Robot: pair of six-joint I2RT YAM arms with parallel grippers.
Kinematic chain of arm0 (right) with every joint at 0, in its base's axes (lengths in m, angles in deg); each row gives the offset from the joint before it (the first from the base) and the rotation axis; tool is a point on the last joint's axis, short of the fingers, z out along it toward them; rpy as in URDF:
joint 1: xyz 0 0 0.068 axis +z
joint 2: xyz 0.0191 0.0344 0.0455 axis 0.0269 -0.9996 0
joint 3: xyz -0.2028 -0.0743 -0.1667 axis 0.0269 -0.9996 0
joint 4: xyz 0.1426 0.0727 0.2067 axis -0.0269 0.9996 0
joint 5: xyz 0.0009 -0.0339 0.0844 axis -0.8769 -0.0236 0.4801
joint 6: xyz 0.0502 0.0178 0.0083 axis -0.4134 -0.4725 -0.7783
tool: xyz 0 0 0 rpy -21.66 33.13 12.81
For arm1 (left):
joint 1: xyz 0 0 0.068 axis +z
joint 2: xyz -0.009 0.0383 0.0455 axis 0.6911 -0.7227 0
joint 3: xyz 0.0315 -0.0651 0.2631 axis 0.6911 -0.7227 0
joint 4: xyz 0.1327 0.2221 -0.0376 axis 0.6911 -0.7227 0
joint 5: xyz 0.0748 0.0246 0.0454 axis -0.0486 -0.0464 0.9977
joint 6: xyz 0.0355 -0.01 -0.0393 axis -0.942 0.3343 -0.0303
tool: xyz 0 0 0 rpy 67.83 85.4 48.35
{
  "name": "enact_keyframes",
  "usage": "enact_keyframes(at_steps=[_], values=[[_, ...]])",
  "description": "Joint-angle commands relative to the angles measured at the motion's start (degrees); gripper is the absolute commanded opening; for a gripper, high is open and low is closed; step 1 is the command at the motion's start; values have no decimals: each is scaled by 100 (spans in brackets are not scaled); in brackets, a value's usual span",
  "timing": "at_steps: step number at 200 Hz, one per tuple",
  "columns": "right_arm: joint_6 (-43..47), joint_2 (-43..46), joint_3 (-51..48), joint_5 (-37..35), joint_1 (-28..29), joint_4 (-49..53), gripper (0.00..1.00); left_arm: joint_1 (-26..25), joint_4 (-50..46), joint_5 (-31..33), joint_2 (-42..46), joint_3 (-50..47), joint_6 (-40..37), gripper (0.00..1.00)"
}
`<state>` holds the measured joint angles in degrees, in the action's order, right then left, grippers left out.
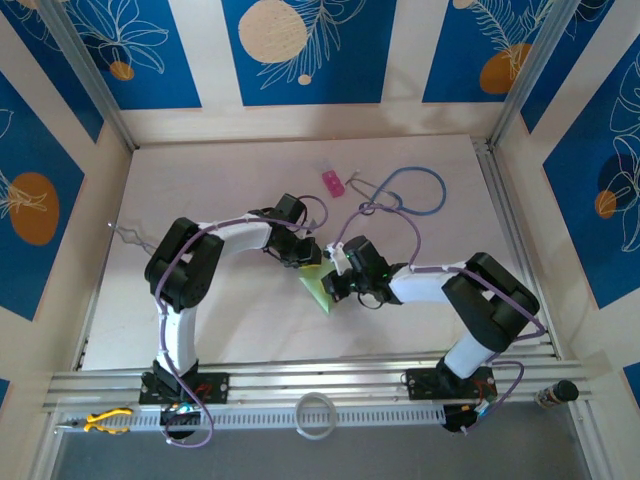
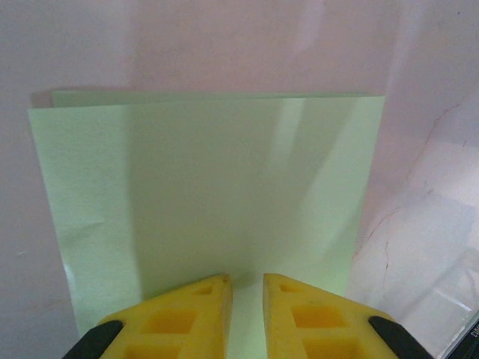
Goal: Fold a paper plane with a square sheet of paper (pick it up from the middle)
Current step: Third fold the triangle at the center of the table.
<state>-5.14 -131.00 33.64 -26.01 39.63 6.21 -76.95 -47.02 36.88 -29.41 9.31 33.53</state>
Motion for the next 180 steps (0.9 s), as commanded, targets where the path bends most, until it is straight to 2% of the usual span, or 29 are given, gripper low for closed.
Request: enact_keyframes(at_steps=[1,180], values=[[-75,141,-79,-133,-8,38,2,52,-219,137,-10,0,50,21],[-55,37,27,-357,31,308,2,46,-188,128,-4,-11,71,21]])
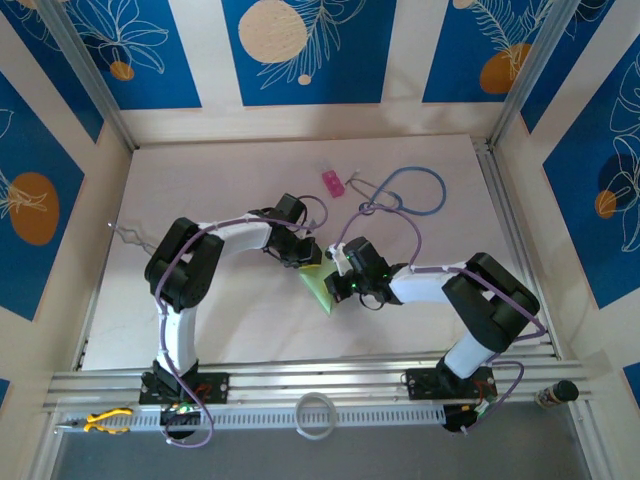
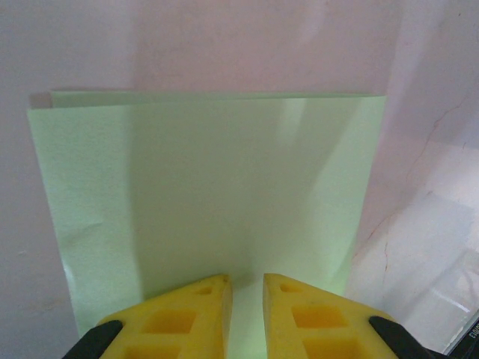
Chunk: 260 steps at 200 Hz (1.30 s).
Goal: Fold a paper plane with a square sheet of paper (pick it up from the middle)
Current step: Third fold the triangle at the center of the table.
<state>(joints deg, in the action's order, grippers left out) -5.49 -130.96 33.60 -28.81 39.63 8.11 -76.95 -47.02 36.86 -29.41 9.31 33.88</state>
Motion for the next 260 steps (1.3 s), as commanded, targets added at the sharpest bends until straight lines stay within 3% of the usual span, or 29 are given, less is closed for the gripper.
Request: enact_keyframes(at_steps=[1,260], values=[[-26,32,31,-77,31,115,2,46,-186,130,-7,-15,39,21],[-108,-186,85,-112,84,150,2,48,-265,118,52,211,43,23]])
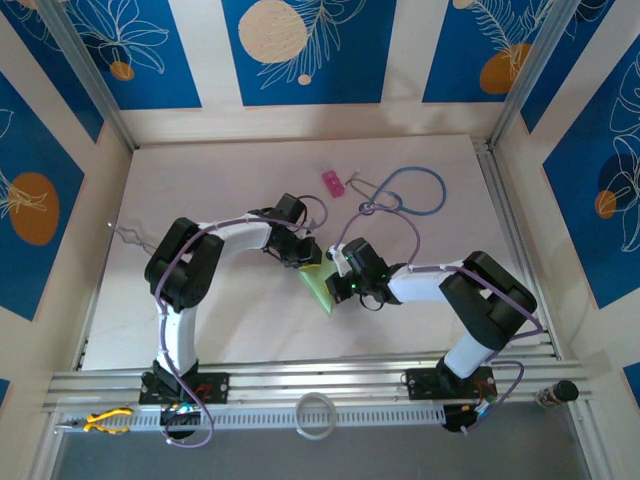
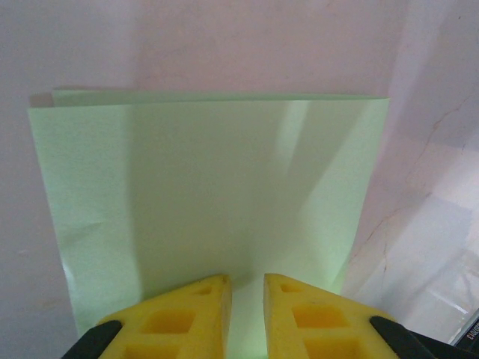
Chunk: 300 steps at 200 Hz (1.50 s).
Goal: Fold a paper plane with a square sheet of paper (pick it up from the middle)
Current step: Third fold the triangle at the center of the table.
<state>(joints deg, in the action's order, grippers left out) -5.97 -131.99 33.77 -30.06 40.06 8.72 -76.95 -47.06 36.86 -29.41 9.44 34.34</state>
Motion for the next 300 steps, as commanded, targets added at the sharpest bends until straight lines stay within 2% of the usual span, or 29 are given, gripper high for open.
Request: enact_keyframes(at_steps=[1,55,71,136,142,163,177,217,300], values=[[-61,-84,67,8,41,87,2,46,-268,120,60,211,-3,23],[-144,-126,40,2,116,26,2,50,-277,489,840,168,147,34],[-149,-138,41,-18,137,17,2,45,-46,439,1167,-160,354,29],[-179,-129,-1,-77,153,-10,2,-73,2026,-243,2272,-2167,1675,4],[-180,-125,-11,-75,157,-14,2,-91,2313,-309,2282,-2324,1831,0],[-201,-145,-44,-93,171,-24,2,-152,3343,-526,2171,-2821,2399,0],[-210,-146,-65,-120,182,-44,2,-205,3613,-504,2066,-2985,2597,0],[-249,-199,-54,-137,198,-64,2,-285,3796,-363,1982,-3239,2748,0],[-217,-241,-25,-163,233,-3,2,-348,3703,-331,1740,-3331,2572,0]])
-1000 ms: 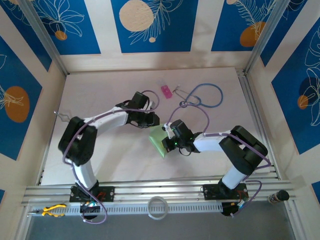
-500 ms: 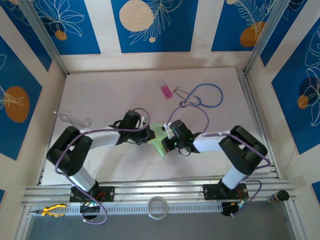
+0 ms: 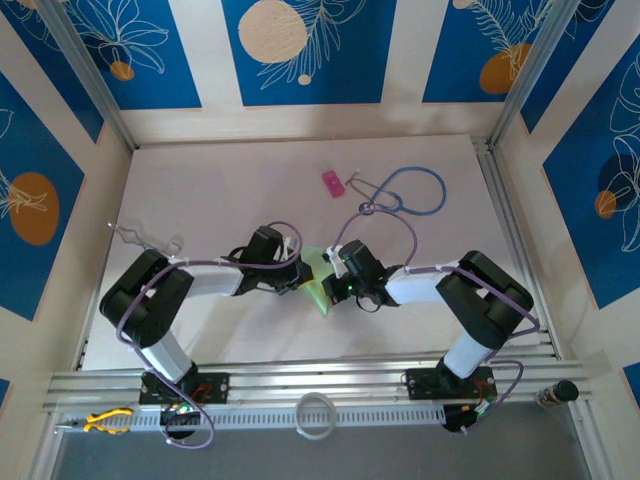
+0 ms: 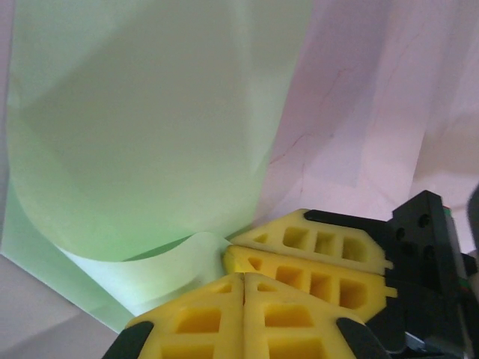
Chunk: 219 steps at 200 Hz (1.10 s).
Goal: Fold a paper plane with a square sheet of paper (pick it up from the middle)
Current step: Third fold the triangle at the center of the table.
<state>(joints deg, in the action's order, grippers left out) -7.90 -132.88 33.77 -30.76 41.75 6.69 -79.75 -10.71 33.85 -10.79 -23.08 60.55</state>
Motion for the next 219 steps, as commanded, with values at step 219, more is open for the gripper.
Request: enact_keyframes(at_steps=[219], values=[[-666,815,207,137,-27,746,31,-92,-351,291,-451,-163,-473,0]])
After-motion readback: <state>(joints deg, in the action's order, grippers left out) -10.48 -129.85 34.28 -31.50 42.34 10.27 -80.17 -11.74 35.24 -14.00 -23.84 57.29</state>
